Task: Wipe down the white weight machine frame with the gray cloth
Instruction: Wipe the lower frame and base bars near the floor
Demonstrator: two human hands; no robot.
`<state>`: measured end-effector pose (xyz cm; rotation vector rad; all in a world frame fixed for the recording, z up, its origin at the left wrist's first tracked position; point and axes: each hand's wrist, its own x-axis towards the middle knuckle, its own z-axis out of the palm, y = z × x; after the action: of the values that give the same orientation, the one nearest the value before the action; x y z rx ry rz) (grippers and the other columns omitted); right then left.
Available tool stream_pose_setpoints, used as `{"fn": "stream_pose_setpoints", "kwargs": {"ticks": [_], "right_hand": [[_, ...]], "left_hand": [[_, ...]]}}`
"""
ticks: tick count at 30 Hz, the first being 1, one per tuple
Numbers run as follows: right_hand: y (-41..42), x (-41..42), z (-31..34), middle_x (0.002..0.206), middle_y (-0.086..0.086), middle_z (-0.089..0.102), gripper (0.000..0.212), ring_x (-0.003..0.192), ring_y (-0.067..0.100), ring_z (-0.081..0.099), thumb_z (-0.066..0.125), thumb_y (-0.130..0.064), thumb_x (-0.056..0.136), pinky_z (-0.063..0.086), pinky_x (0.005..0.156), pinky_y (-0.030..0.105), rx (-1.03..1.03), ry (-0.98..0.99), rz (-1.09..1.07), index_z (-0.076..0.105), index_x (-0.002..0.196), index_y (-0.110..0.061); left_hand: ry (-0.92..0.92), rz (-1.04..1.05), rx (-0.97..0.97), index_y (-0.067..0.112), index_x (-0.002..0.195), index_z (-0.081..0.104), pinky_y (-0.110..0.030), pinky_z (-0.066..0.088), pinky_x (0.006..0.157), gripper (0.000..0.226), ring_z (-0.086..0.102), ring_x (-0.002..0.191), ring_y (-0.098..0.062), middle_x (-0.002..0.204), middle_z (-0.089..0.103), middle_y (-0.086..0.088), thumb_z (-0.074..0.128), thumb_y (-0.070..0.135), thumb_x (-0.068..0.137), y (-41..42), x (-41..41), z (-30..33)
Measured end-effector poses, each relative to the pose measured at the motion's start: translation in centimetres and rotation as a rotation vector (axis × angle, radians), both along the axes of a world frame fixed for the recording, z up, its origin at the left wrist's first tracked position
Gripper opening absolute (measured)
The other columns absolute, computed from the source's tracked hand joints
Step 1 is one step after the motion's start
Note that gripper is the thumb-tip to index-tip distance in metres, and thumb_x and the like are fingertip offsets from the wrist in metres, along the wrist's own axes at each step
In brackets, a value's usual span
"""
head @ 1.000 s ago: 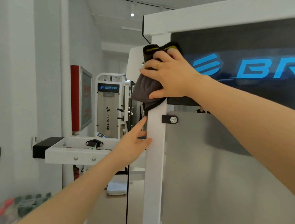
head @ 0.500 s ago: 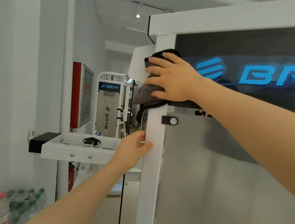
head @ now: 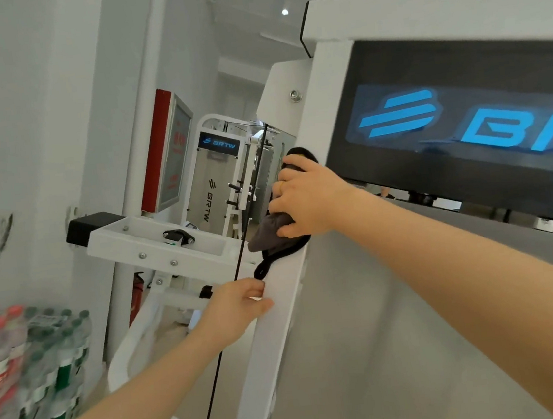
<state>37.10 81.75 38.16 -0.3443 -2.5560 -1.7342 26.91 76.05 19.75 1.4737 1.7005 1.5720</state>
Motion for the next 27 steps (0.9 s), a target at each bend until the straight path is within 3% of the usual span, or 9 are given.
{"fn": "stream_pose_setpoints", "kwargs": {"ticks": [4, 8, 11, 13, 17, 19, 22, 24, 27], "right_hand": [[0.6, 0.4, 4.3, 0.138, -0.001, 0.047, 0.043, 0.138, 0.020, 0.024, 0.037, -0.047, 0.093, 0.004, 0.114, 0.042, 0.017, 0.275, 0.037, 0.055, 0.125, -0.024], [0.7, -0.4, 5.3, 0.149, 0.003, 0.032, 0.046, 0.143, 0.022, 0.009, 0.032, -0.043, 0.097, 0.001, 0.115, 0.042, -0.002, 0.491, 0.013, 0.046, 0.134, -0.020], [0.3, -0.4, 2.9, 0.142, 0.003, 0.043, 0.045, 0.140, 0.023, 0.019, 0.031, -0.043, 0.095, 0.003, 0.115, 0.042, -0.029, 0.389, 0.028, 0.053, 0.128, -0.021], [-0.2, 0.0, 1.5, 0.131, 0.001, 0.052, 0.043, 0.133, 0.024, 0.030, 0.034, -0.045, 0.093, 0.003, 0.114, 0.041, -0.048, 0.245, 0.009, 0.058, 0.121, -0.023], [-0.8, -0.4, 1.6, 0.130, 0.000, 0.052, 0.040, 0.128, 0.023, 0.036, 0.036, -0.043, 0.095, 0.007, 0.114, 0.040, -0.028, 0.183, -0.076, 0.053, 0.123, -0.021], [-1.0, -1.2, 2.8, 0.131, 0.004, 0.051, 0.036, 0.128, 0.025, 0.037, 0.039, -0.037, 0.096, 0.012, 0.113, 0.040, 0.010, 0.318, -0.077, 0.051, 0.124, -0.017], [-1.3, -2.3, 5.7, 0.131, 0.013, 0.051, 0.031, 0.131, 0.031, 0.035, 0.050, -0.018, 0.094, 0.021, 0.110, 0.044, 0.089, 0.689, -0.005, 0.052, 0.123, -0.008], [-1.4, -3.3, 7.0, 0.132, 0.017, 0.050, 0.036, 0.134, 0.034, 0.032, 0.054, -0.007, 0.089, 0.023, 0.110, 0.044, 0.101, 0.865, 0.046, 0.051, 0.124, -0.002], [-0.9, -5.8, 7.8, 0.139, 0.015, 0.043, 0.045, 0.140, 0.031, 0.021, 0.054, -0.005, 0.088, 0.015, 0.114, 0.041, 0.070, 0.872, -0.010, 0.044, 0.131, -0.003]], "left_hand": [[0.094, 0.030, -0.001, 0.015, 0.106, 0.064, -0.017, 0.047, 0.082, 0.019, 0.061, 0.096, -0.010, 0.102, 0.067, 0.005, 0.059, 0.015, 0.088, -0.6, -0.9, 0.9], [0.143, 0.118, 0.073, 0.025, 0.108, 0.060, -0.002, 0.042, 0.062, 0.018, 0.057, 0.088, -0.002, 0.098, 0.061, 0.014, 0.056, 0.024, 0.090, -1.2, -2.6, 2.1], [0.146, 0.125, 0.127, 0.027, 0.104, 0.058, -0.004, 0.043, 0.061, 0.014, 0.058, 0.083, 0.000, 0.097, 0.060, 0.014, 0.055, 0.023, 0.091, -0.9, -4.0, 3.9], [0.144, 0.117, 0.172, 0.024, 0.106, 0.059, -0.012, 0.045, 0.070, 0.015, 0.061, 0.085, -0.007, 0.099, 0.062, 0.010, 0.054, 0.022, 0.091, -0.2, -4.8, 5.6], [0.161, 0.065, 0.274, 0.021, 0.116, 0.056, -0.019, 0.044, 0.078, 0.024, 0.058, 0.096, -0.010, 0.106, 0.061, 0.008, 0.051, 0.018, 0.093, 1.2, -6.0, 10.0], [0.206, 0.019, 0.337, 0.023, 0.122, 0.052, -0.013, 0.043, 0.074, 0.031, 0.056, 0.096, -0.005, 0.111, 0.057, 0.011, 0.047, 0.013, 0.093, 1.6, -6.7, 12.3], [0.253, -0.073, 0.446, 0.027, 0.131, 0.042, -0.003, 0.037, 0.073, 0.042, 0.050, 0.094, 0.005, 0.117, 0.047, 0.017, 0.041, 0.008, 0.094, 1.8, -8.0, 15.9], [0.228, -0.144, 0.491, 0.027, 0.140, 0.032, -0.009, 0.028, 0.091, 0.049, 0.043, 0.113, 0.002, 0.128, 0.043, 0.014, 0.036, 0.008, 0.095, 2.0, -9.0, 18.0], [0.123, -0.288, 0.506, 0.021, 0.145, 0.022, -0.018, 0.018, 0.102, 0.050, 0.025, 0.135, -0.006, 0.148, 0.029, 0.006, 0.028, 0.009, 0.097, 2.6, -10.0, 20.1]]}}
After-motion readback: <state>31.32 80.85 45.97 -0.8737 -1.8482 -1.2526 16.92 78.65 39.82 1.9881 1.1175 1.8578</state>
